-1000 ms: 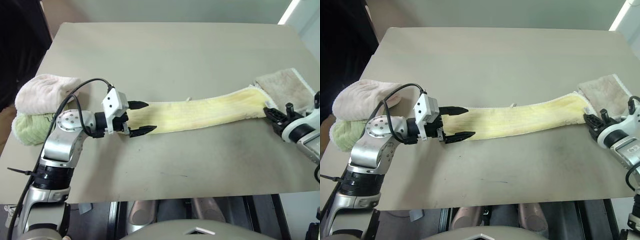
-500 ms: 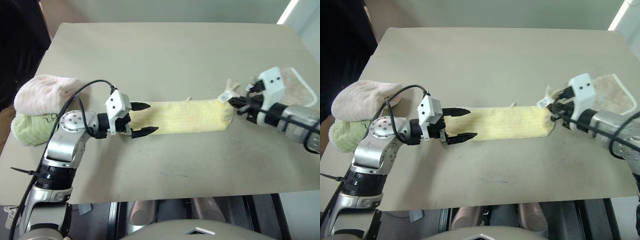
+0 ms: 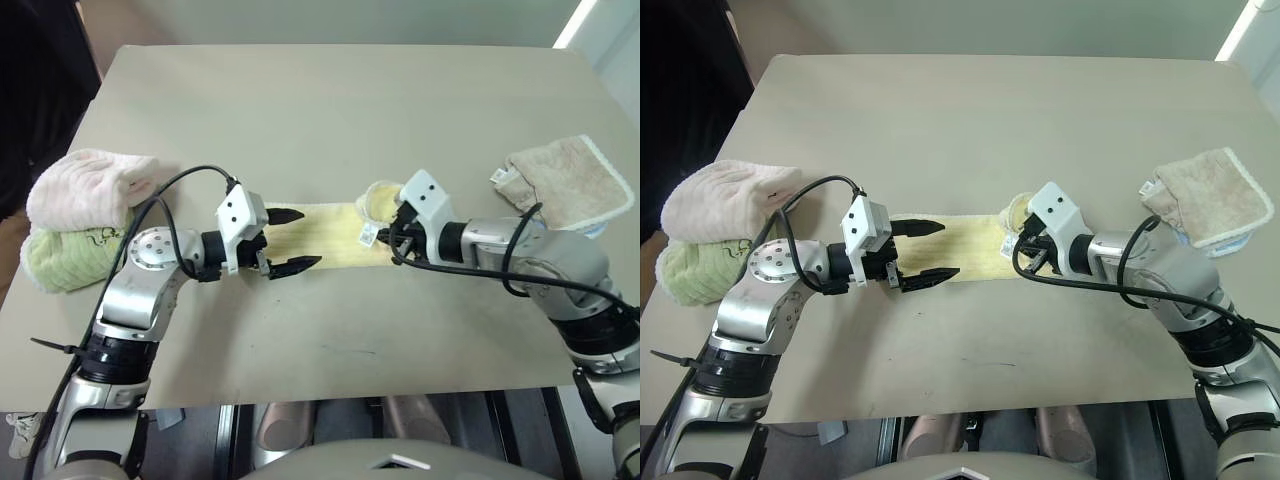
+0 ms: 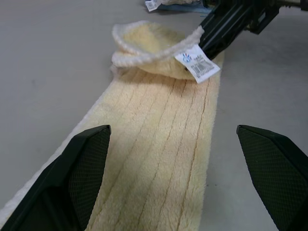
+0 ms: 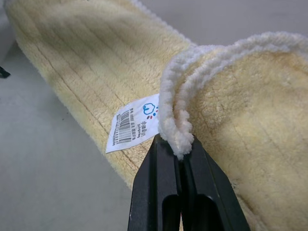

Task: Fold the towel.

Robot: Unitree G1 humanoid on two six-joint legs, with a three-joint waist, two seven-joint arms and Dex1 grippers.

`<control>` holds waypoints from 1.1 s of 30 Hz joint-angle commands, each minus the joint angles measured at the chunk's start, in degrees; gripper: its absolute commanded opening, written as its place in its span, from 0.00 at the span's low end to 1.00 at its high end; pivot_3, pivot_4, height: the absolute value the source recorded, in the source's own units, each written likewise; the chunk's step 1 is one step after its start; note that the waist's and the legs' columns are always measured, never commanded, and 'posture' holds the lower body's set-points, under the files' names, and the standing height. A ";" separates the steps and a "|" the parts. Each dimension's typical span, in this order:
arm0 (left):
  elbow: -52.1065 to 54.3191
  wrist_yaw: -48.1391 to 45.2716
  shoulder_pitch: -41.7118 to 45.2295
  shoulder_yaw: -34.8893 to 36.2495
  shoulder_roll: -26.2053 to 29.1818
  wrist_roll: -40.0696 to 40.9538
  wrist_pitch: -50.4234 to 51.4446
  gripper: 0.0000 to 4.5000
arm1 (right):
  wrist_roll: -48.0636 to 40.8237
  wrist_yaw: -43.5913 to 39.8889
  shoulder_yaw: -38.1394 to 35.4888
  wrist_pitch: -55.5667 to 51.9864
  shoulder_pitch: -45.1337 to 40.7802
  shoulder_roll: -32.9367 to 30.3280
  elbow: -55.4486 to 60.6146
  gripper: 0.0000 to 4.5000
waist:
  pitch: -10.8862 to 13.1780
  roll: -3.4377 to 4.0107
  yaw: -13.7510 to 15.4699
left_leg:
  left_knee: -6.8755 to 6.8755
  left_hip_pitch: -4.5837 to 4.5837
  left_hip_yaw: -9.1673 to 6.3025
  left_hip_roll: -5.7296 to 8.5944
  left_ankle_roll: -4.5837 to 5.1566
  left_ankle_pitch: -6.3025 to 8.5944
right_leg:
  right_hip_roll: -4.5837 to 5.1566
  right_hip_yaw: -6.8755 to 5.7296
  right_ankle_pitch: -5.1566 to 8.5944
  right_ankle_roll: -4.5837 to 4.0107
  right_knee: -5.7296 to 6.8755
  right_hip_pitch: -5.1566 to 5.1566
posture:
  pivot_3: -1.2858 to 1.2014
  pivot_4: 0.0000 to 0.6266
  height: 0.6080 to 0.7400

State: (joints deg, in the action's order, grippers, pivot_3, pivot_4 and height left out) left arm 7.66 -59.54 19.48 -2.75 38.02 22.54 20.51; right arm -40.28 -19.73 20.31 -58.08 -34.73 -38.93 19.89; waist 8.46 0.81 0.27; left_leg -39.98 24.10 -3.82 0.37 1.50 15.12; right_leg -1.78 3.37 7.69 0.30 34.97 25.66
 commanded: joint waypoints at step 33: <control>9.51 7.85 -8.19 6.86 -1.67 7.84 8.73 1.00 | 17.06 -11.10 -10.35 19.42 4.64 11.98 -19.80 0.00 | 0.00 0.01 -0.36 | 0.04 -0.06 0.01 -0.01 -0.05 -0.15 | -0.01 0.00 -0.14 -0.23 0.05 0.03 | 0.52 0.24 1.00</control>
State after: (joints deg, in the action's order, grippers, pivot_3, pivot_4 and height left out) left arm 14.35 -52.94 12.01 1.94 36.66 28.47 28.07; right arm -25.66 -28.97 8.96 -42.45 -29.99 -27.10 1.43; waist 8.46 0.81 -0.09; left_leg -39.94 24.04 -3.82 0.36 1.45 14.97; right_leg -1.79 3.37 7.56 0.05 35.00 25.68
